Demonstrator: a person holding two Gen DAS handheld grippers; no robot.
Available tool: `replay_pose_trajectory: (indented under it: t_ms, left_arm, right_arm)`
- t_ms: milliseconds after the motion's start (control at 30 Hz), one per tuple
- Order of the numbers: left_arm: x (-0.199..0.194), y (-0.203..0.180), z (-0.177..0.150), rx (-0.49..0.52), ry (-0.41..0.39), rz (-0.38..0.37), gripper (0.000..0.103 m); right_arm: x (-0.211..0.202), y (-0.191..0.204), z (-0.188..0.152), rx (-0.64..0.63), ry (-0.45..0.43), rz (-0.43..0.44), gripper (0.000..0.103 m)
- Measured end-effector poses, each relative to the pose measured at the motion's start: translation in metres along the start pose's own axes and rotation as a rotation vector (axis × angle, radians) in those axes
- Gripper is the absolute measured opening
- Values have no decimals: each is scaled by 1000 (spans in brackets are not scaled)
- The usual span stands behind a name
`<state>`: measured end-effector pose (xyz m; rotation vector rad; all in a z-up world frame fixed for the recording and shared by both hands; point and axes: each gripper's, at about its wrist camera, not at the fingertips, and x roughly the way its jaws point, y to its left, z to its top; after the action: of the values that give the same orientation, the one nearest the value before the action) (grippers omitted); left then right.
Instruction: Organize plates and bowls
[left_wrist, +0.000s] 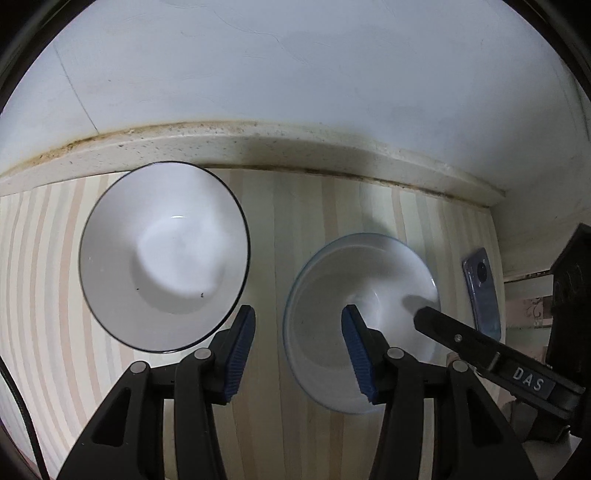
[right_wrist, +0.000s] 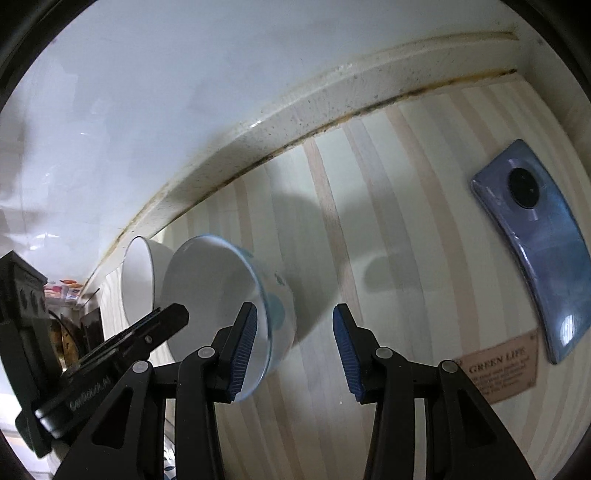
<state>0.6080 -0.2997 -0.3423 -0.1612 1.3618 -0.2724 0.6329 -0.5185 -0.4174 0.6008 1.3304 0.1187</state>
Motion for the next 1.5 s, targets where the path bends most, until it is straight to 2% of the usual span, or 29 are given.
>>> replay_pose_trajectory:
  t_ms: [100, 133, 167, 267, 367, 633, 933, 1167, 1500]
  left_arm:
    - [9, -1, 2, 4, 12, -2, 45]
    - [10, -1, 1, 10, 13, -2, 36]
    - [11, -1, 1, 17, 18, 0, 28]
    - [17, -2, 3, 22, 26, 1, 17]
    - [18, -2, 3, 34, 15, 9, 16]
    - [13, -5, 1, 50, -1, 17, 16]
    - [-24, -13, -16, 76, -24, -1, 16]
    - [-64, -18, -49, 111, -27, -21, 16]
    - [-93, -18, -111, 139, 30, -49, 16]
  right_arm:
    - [11, -2, 5, 18, 25, 7, 45]
    - [14, -3, 6, 18, 28, 8, 43]
    - [17, -3, 7, 13, 32, 16, 35]
    - [22, 2, 4, 0, 33, 43, 16]
    - [24, 11, 4, -31, 17, 13, 15]
    - [16, 13, 2, -20, 25, 12, 15]
    - [-18, 23, -14, -44, 26, 15, 15]
    - [-54, 26, -49, -54, 36, 21, 15]
    - [-90, 19, -127, -65, 94, 9, 15]
